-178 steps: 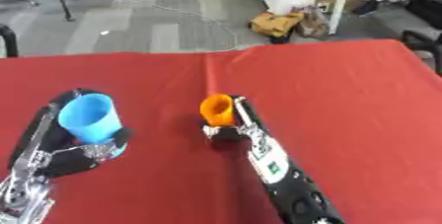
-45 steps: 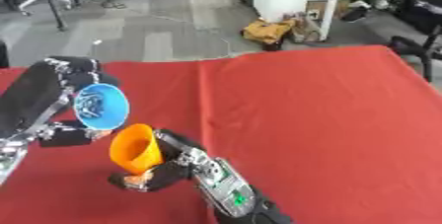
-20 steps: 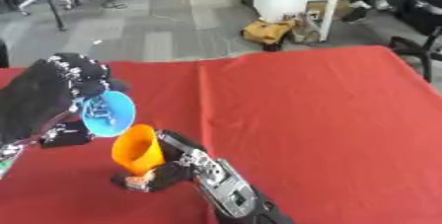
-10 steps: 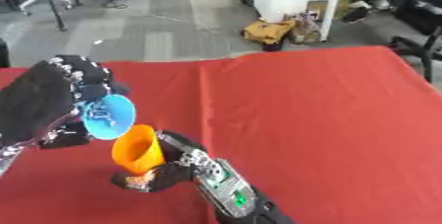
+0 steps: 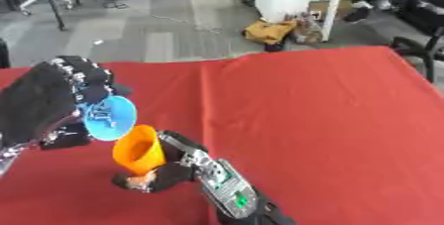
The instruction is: Pour the contents of one cup into another cup.
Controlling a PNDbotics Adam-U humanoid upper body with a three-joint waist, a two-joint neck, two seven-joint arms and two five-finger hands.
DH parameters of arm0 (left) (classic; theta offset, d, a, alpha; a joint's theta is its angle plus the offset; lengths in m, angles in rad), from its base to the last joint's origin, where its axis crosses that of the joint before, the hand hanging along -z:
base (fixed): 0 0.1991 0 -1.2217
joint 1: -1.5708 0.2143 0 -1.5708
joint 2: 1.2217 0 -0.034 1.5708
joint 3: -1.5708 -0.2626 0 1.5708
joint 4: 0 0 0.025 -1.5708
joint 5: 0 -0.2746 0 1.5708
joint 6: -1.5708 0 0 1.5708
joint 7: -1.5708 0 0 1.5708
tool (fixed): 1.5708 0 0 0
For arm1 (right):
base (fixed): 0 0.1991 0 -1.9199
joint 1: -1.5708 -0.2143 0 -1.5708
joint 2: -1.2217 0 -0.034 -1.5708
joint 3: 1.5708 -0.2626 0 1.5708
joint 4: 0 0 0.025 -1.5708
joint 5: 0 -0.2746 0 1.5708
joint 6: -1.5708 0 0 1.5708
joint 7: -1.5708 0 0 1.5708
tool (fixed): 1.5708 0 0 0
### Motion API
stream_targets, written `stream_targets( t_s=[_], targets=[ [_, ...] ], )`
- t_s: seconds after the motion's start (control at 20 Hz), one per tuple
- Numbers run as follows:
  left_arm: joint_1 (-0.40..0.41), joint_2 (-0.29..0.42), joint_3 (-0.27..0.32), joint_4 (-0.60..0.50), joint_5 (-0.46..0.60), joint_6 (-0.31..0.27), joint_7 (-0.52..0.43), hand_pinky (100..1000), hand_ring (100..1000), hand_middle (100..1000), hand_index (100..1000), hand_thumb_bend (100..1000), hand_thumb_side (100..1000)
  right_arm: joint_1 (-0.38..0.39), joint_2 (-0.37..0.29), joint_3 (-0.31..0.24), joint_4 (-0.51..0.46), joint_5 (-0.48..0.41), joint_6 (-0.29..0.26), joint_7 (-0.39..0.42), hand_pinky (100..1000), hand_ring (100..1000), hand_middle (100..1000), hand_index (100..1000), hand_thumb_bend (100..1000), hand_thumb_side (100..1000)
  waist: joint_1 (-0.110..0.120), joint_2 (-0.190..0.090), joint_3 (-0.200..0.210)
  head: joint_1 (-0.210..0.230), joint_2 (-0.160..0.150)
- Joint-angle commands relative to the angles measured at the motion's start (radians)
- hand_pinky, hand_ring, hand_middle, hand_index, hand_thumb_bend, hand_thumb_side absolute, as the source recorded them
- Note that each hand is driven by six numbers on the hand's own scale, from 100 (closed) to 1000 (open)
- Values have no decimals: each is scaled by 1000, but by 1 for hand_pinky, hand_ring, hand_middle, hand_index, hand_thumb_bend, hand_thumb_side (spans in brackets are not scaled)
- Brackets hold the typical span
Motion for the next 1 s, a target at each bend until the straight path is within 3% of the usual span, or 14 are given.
stream_targets(
  t_s=[0.05,0.45,1.0],
  targets=[
    [-22,20,4,-18,-16,5,3,356,416,426,673,618,100,-17,-4,-5,-9,-8,-3,4,690,390,355,446,383,100,0,-17,0,-2,-10],
    [-23,21,2,-29,-46,15,10,352,418,425,673,617,100,-17,-4,-6,-9,-8,-3,4,689,390,355,446,383,100,1,-17,-1,-3,-11],
    [-27,26,1,-52,-68,13,6,344,413,414,665,513,100,-17,-4,-7,-7,-7,-4,4,688,391,355,445,384,100,1,-19,-2,-3,-13]
  ],
)
